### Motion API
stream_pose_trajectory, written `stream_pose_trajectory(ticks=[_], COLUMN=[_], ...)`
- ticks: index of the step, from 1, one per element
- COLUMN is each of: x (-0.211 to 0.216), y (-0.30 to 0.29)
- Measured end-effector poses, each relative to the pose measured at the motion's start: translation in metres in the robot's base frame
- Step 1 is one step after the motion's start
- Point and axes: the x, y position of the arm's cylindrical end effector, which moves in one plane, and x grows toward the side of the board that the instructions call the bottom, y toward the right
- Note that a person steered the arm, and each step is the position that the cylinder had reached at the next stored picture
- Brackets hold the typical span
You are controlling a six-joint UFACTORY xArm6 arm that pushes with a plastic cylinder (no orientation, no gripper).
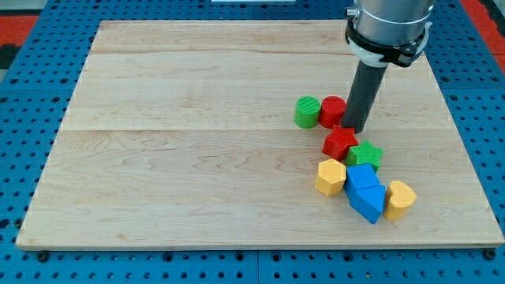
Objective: Separate the circles from the group of blocks
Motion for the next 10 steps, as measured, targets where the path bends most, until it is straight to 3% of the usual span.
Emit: stream_pose_trajectory(ticks=[1, 2, 3, 6, 8, 9, 10], x=[0.006, -0.017, -0.038, -0.033, -0.079, -0.055, -0.099], y=[-0.025, -0.054, -0.03, 0.066, 0.099, 0.126, 0.149])
